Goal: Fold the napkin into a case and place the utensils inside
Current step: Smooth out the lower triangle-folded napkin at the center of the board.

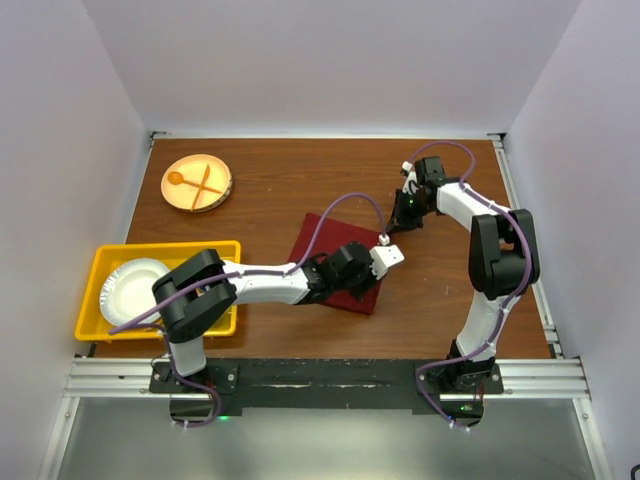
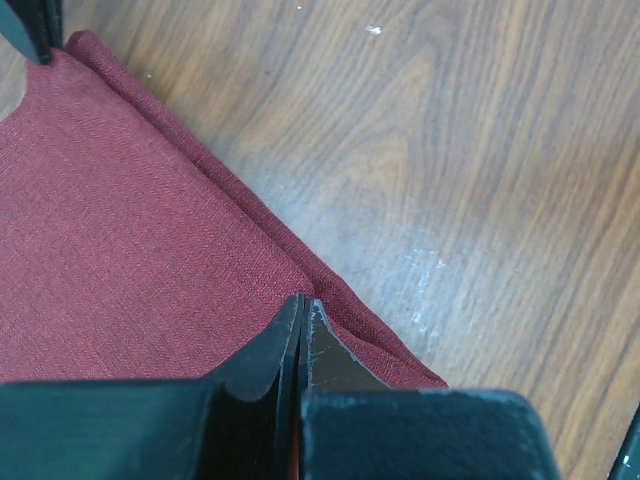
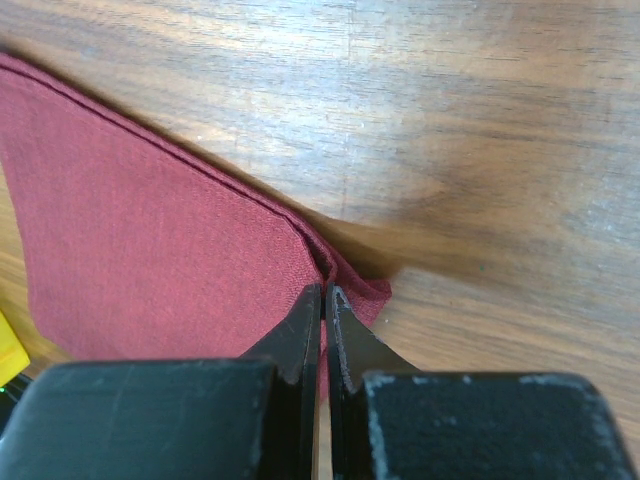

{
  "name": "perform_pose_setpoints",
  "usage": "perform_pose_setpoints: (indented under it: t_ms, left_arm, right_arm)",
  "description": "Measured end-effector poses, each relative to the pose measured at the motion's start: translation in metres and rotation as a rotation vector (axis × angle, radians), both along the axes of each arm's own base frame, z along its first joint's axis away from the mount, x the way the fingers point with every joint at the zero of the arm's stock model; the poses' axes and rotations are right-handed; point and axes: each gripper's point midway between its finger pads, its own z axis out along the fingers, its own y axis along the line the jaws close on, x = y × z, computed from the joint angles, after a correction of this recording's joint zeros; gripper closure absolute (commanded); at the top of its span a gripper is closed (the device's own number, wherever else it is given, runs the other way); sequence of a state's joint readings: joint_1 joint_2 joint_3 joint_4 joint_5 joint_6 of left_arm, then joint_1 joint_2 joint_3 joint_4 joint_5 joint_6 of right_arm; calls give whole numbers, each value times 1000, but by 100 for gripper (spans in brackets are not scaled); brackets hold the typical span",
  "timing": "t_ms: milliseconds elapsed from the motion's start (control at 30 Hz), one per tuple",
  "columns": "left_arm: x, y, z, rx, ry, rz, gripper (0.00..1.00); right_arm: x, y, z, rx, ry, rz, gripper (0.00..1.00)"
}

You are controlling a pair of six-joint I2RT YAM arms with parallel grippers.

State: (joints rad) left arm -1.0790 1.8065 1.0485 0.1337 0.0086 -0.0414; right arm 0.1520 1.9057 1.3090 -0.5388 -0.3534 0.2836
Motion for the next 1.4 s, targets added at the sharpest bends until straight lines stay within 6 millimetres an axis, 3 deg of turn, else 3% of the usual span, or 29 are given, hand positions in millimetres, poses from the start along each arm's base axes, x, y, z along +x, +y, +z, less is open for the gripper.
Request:
perform_pose_setpoints:
  t_ms: [667, 967, 1033, 1067, 1267, 1400]
  left_arm:
    - [-11, 4, -11, 17, 16, -37, 100]
    - [-16, 2, -12, 14, 21, -77, 100]
    - [-17, 1, -11, 12, 18, -89, 90]
    - [-17, 1, -11, 13, 15, -95, 77]
    - [-28, 9, -12, -2, 83, -173, 47]
    - [-14, 46, 9, -50, 131, -173, 44]
  right_arm:
    - [-6, -9, 10, -11, 8, 4, 100]
    - [-12, -16, -7, -52, 11, 9, 100]
    - [-13, -18, -13, -67, 19, 9, 100]
    - [-13, -19, -17, -70, 23, 8, 100]
    - [2, -18, -23, -68, -15, 9, 100]
    - [28, -15, -23, -61, -69, 16, 100]
